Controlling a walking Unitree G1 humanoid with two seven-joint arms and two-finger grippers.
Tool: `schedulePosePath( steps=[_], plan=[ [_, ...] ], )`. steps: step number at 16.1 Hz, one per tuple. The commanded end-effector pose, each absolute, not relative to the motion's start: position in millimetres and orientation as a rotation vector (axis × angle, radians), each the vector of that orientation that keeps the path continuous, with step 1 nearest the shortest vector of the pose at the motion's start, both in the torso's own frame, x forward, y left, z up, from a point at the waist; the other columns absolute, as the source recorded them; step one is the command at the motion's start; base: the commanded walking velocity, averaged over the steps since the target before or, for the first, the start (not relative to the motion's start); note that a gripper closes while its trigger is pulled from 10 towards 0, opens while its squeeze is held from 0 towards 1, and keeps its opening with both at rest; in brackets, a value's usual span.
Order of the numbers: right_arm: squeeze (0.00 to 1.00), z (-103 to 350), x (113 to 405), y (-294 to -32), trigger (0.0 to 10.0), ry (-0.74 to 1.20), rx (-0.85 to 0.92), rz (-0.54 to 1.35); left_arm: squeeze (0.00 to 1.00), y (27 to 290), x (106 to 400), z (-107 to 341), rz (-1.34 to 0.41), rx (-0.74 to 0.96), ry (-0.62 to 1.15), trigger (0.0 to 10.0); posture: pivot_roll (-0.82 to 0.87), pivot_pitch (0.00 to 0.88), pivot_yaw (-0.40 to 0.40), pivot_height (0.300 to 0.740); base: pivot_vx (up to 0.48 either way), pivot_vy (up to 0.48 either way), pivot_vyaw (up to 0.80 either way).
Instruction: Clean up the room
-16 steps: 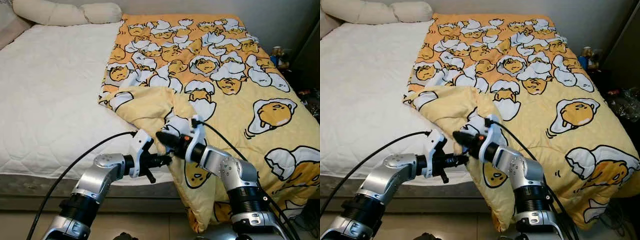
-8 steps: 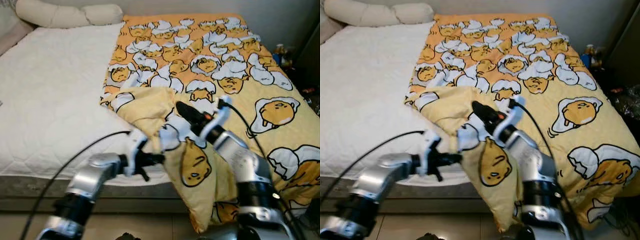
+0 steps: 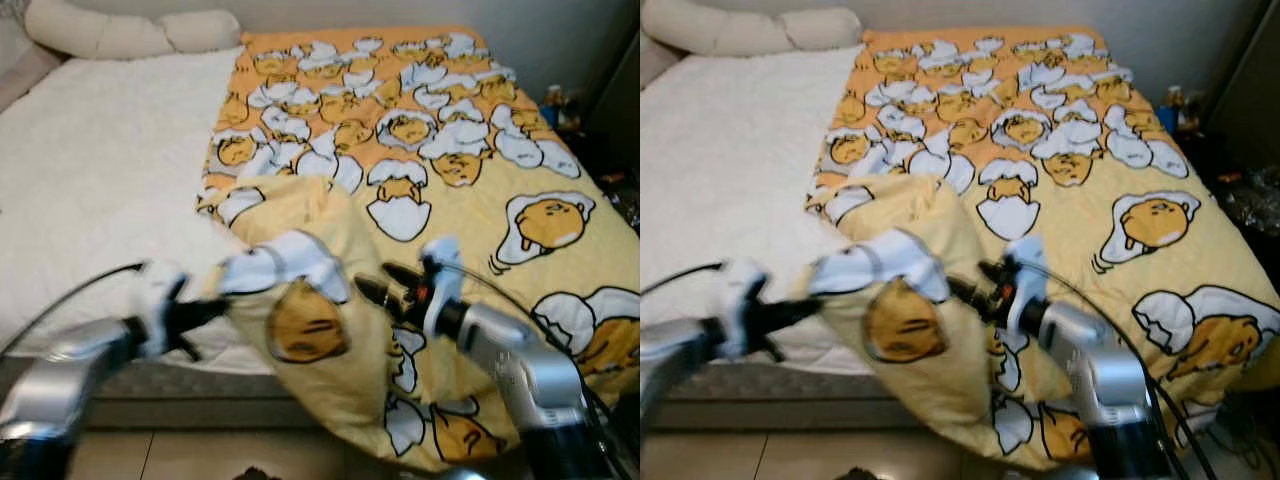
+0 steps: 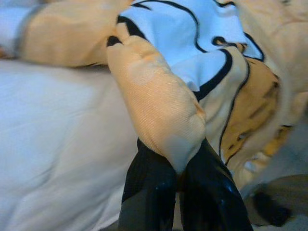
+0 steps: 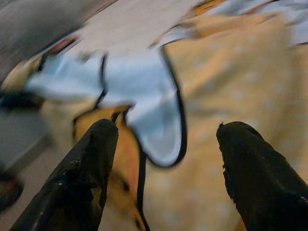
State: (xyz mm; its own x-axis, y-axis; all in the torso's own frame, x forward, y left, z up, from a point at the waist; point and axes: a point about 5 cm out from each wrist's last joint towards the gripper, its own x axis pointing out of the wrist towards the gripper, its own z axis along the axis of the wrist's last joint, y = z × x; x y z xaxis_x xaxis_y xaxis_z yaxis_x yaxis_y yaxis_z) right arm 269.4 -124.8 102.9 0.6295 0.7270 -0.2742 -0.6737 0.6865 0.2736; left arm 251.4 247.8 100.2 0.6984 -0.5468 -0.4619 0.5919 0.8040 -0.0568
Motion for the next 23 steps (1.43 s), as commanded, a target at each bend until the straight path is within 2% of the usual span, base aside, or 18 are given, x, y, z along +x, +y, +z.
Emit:
schedulePosePath(
  steps=[1,3,5,10,12,14,16,21,22,23],
  plan=[
    [0.00,107.9,263.4,-114.4,10.0,0.346,0.099,0.896,0.00,262.1,247.5,108.5,-0.576,0.128,0.478,0.0,-0.04,0.000,0.073,0.740,0.000,0.000,0.00],
    [0.00,102.1,247.4,-107.5,10.0,0.358,-0.014,1.029,0.00,294.2,226.2,111.0,-0.446,0.165,0.537,0.0,-0.03,0.000,0.067,0.740,0.000,0.000,0.00],
    [0.00,98.4,240.7,-108.1,10.0,0.375,-0.075,1.074,0.00,312.2,210.5,110.3,-0.369,0.167,0.582,0.0,-0.03,0.000,0.060,0.740,0.000,0.000,0.00],
    [0.00,98.1,240.6,-109.8,10.0,0.366,-0.136,1.119,0.00,359.6,146.5,90.4,-0.159,0.228,0.926,0.0,-0.01,0.000,0.046,0.740,0.000,0.000,0.00],
    [0.00,97.3,240.5,-108.9,10.0,0.366,-0.147,1.127,0.00,364.3,137.8,88.2,-0.128,0.232,0.989,0.0,-0.01,0.000,0.044,0.740,0.000,0.000,0.00],
    [0.00,96.0,240.8,-106.2,10.0,0.363,-0.161,1.133,0.00,380.8,106.1,79.3,-0.094,0.345,1.226,0.0,-0.01,0.000,0.033,0.740,0.000,0.000,0.00],
    [0.00,96.0,240.3,-102.7,10.0,0.359,-0.162,1.146,0.00,382.0,91.0,74.1,-0.103,0.354,1.328,0.0,-0.02,0.000,0.031,0.740,0.000,0.000,0.00],
    [0.00,94.4,239.5,-100.3,10.0,0.362,-0.162,1.161,0.00,379.9,70.6,72.2,-0.155,0.339,1.450,0.0,-0.01,0.000,0.026,0.740,0.000,0.000,0.00],
    [0.00,93.4,239.4,-100.0,10.0,0.367,-0.165,1.163,0.00,378.6,71.7,70.5,-0.157,0.370,1.449,6.6,-0.01,0.000,0.027,0.740,0.000,0.000,0.00],
    [0.00,92.4,239.4,-100.3,10.0,0.374,-0.165,1.161,0.38,376.8,76.9,66.1,-0.129,0.341,1.420,10.0,-0.02,0.000,0.025,0.740,0.000,0.000,0.00]
  ],
)
